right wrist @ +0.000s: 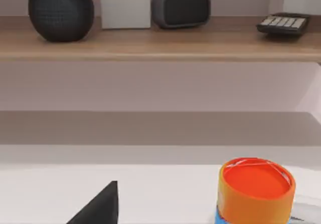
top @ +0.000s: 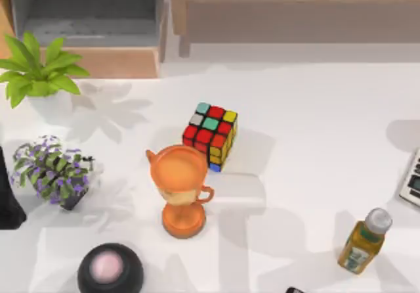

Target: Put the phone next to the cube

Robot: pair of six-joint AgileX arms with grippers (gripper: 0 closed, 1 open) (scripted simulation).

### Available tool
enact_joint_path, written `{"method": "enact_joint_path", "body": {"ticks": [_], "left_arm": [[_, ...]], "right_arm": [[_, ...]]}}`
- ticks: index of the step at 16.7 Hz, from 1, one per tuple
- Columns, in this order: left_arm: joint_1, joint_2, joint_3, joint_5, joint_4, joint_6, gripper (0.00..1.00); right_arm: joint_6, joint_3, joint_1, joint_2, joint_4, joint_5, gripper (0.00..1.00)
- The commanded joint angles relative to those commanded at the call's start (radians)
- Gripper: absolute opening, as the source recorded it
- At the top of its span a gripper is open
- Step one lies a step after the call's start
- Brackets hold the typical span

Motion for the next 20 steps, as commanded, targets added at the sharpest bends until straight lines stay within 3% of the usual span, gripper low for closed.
{"method": "enact_joint_path", "body": {"ticks": [4, 8, 20], "left_arm": [[0.000, 0.000, 0.000, 0.000, 0.000, 0.000, 1.00], [0.000, 0.000, 0.000, 0.000, 0.000, 0.000, 1.00], [0.000, 0.000, 0.000, 0.000, 0.000, 0.000, 1.00]], "right_arm": [[-0.006, 0.027, -0.012, 0.031, -0.019, 0.000, 1.00], [-0.041, 0.170, -0.076, 0.222, -0.121, -0.001, 1.00], [-0.199, 0.824, -0.383, 1.373, -0.648, -0.010, 1.00]]}}
